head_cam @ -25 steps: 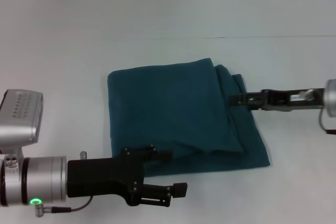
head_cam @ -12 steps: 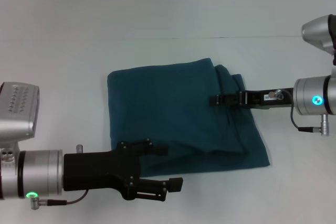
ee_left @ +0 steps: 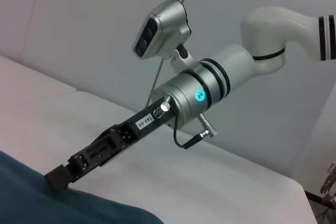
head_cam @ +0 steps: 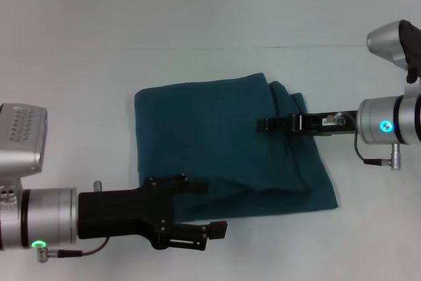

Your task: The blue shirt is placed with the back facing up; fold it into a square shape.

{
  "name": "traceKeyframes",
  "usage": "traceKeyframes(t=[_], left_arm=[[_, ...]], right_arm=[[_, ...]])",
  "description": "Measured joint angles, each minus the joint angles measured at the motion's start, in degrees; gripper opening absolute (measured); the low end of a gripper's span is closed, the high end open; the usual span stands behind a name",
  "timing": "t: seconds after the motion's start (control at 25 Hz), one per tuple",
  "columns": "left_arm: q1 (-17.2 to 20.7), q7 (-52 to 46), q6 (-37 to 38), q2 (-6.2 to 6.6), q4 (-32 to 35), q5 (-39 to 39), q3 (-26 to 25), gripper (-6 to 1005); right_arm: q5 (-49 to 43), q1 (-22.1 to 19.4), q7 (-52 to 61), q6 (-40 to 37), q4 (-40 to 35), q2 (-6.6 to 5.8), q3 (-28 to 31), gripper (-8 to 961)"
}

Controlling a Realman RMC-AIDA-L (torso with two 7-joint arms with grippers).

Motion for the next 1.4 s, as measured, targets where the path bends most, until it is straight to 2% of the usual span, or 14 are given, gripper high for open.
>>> traceKeyframes(t=[0.32, 0.56, 0.96, 1.4], left_arm=[[0.0, 0.0, -0.5, 0.0, 0.0, 0.0, -0.4, 924], [0.2, 0.0, -0.6, 0.0, 0.0, -0.2, -0.4, 923], [0.3, 0.0, -0.6, 0.0, 0.0, -0.2, -1.4, 921], [0.4, -0.4, -0.1, 0.06, -0.2, 0.0, -1.8, 918]], right_arm=[[0.1, 0.8, 0.2, 2.6, 0.7, 0.48, -0.2, 720], [0.2, 2.1, -0.1, 5.1, 3.0, 0.57, -1.6, 463], [3.1, 1.7, -3.1, 4.9, 3.0, 0.72, -2.1, 37], [11.2, -1.4, -12.4, -1.0, 0.7, 0.32, -1.6, 39]])
